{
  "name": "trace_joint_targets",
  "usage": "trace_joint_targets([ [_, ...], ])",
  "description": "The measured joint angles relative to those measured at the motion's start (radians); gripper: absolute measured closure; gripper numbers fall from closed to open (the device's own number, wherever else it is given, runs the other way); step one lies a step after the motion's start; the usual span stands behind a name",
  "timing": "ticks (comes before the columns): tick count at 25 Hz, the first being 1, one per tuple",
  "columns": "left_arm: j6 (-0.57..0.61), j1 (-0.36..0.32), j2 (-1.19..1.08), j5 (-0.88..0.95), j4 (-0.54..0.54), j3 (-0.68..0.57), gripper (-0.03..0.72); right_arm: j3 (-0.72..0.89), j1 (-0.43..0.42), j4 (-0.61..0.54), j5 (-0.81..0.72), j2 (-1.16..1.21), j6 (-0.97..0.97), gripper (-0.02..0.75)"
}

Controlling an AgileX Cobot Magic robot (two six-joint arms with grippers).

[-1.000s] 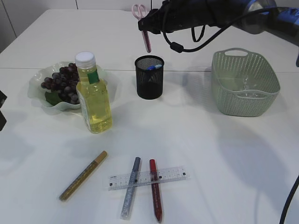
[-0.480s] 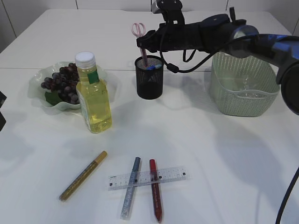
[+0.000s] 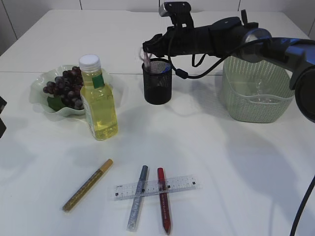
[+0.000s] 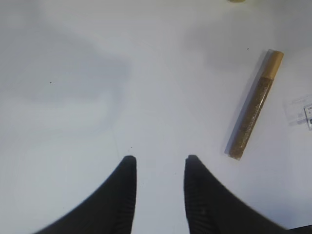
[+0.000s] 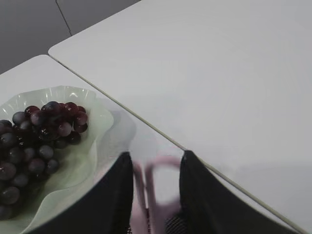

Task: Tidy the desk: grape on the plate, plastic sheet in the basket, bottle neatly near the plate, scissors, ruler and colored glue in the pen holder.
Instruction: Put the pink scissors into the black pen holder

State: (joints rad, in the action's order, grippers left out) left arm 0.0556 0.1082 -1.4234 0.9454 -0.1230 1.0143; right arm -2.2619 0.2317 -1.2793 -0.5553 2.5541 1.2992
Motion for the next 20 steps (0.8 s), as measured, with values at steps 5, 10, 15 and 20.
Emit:
trace_joint_targets([
  [5, 0.000, 0.000, 0.000, 0.000, 0.001, 0.000, 0.446, 0.000, 0.000, -0.009, 0.000, 0.000, 0.002, 0.461],
  [10, 0.000, 0.000, 0.000, 0.000, 0.001, 0.000, 0.446, 0.000, 0.000, -0.041, -0.001, -0.004, 0.002, 0.459],
  [15, 0.000, 0.000, 0.000, 0.000, 0.001, 0.000, 0.446, 0.000, 0.000, 0.151, -0.063, -0.080, -0.241, 0.458],
  [20, 0.000, 0.000, 0.000, 0.000, 0.001, 0.000, 0.446, 0.000, 0.011, 0.672, -0.343, -0.193, -0.857, 0.458],
])
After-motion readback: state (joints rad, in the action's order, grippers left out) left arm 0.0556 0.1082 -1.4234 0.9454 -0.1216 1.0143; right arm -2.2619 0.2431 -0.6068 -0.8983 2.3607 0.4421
